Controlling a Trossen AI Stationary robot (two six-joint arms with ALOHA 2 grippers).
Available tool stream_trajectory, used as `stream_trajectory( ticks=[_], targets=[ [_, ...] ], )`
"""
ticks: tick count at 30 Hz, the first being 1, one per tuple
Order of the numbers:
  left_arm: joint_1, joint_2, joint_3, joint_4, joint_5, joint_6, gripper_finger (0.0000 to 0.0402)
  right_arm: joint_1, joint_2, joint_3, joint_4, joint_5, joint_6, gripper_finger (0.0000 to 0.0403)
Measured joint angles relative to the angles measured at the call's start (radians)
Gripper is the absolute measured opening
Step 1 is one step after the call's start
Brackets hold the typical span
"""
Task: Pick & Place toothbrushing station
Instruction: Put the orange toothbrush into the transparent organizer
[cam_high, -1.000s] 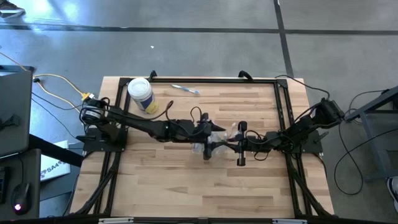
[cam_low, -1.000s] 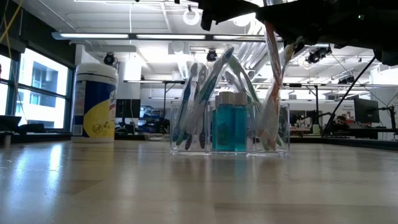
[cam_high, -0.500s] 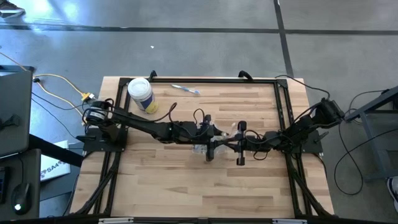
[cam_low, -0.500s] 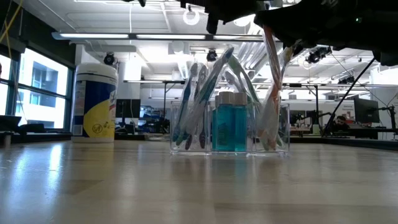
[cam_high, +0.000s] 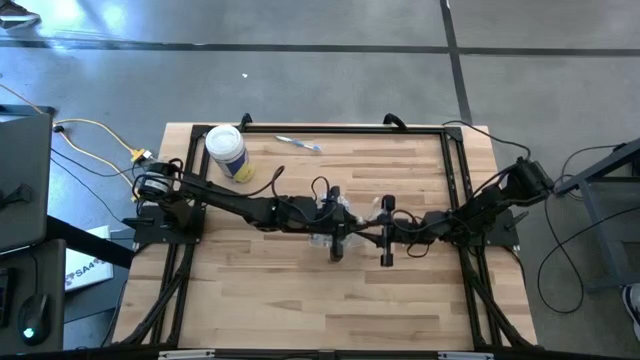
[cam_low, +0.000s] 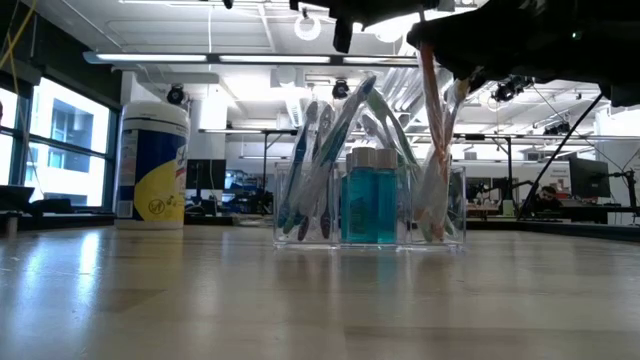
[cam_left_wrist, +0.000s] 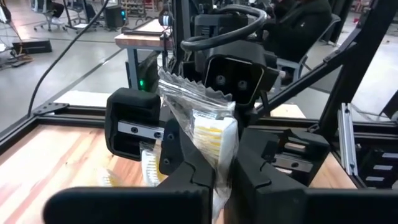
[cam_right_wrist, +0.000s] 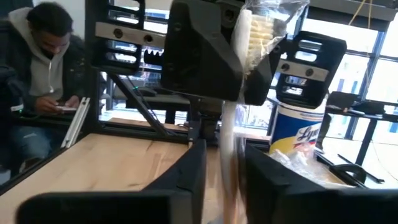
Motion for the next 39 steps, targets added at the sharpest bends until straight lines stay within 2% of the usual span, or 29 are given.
stream_trajectory(
  ticks=[6, 11, 15, 24, 35, 39],
  targets=[
    [0.000, 0.000, 0.000, -0.011, -0.002, -0.003, 0.0016, 0.021, 0.000, 0.000, -0.002, 0.013, -0.028, 0.0138],
    [0.000, -0.006, 0.000, -0.030, -0.008, -0.007, 0.0015, 0.060, -0.013, 0.000, -0.003, 0.076, -0.086, 0.0197],
    [0.000, -0.010, 0.001, -0.037, -0.008, -0.007, 0.0015, 0.098, -0.015, 0.000, 0.014, 0.144, -0.142, 0.0223],
    [0.001, -0.010, 0.001, -0.038, -0.006, -0.008, 0.0015, 0.111, -0.015, 0.000, 0.026, 0.150, -0.143, 0.0231],
    [0.000, -0.010, 0.000, -0.064, -0.001, -0.030, 0.0015, 0.006, -0.015, 0.000, 0.002, -0.095, 0.073, 0.0231],
    [0.000, -0.010, 0.000, -0.073, 0.000, -0.030, 0.0015, -0.010, -0.015, 0.000, 0.000, -0.135, 0.110, 0.0231]
  ],
)
